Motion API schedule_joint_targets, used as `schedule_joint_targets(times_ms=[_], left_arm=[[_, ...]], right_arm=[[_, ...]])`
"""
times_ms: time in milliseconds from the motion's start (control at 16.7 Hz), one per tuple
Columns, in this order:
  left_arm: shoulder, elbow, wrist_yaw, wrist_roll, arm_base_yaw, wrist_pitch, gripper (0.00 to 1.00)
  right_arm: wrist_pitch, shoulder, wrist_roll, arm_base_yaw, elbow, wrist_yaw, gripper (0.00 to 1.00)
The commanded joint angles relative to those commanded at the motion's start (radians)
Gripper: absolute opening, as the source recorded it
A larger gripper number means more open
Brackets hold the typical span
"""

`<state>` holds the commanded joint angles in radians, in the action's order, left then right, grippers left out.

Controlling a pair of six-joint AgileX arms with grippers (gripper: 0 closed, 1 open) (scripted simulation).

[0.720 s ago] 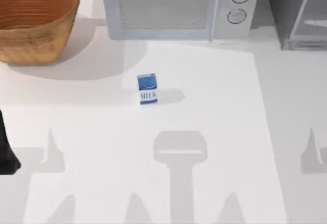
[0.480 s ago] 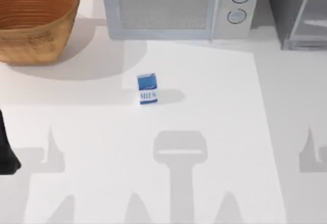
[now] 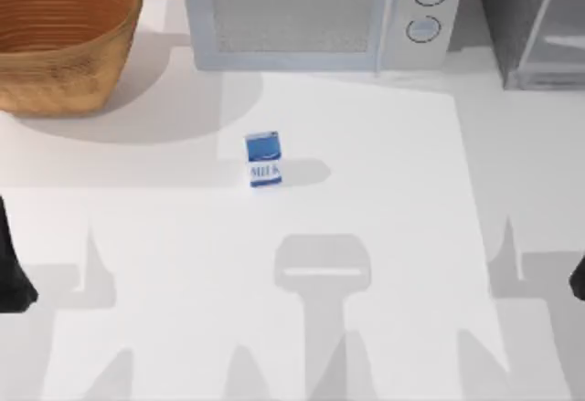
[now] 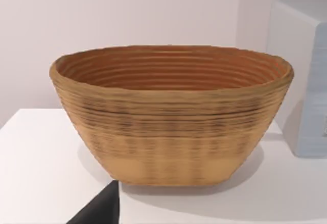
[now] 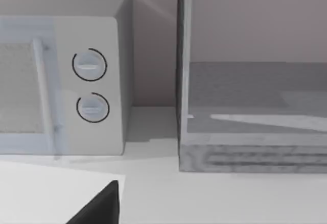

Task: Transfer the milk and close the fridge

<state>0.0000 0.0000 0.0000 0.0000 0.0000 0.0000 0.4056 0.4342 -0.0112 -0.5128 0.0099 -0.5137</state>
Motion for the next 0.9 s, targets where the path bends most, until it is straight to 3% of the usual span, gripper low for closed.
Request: schedule_joint_targets(times_ms=[240,420,900], left_arm=[[0.0,0.0,0.0,0.0,0.0,0.0,1.0],[0.0,0.0,0.0,0.0,0.0,0.0,1.0],[0.0,0.0,0.0,0.0,0.0,0.0,1.0]], right_arm=[[0.194,0.201,-0.004,-0.255,0.008,-0.257,1.0],[0.291,0.3,-0.006,-0.373,0.013,-0.376,1.0],[0.328,0.343,-0.007,-0.409,0.02,-0.412,1.0]])
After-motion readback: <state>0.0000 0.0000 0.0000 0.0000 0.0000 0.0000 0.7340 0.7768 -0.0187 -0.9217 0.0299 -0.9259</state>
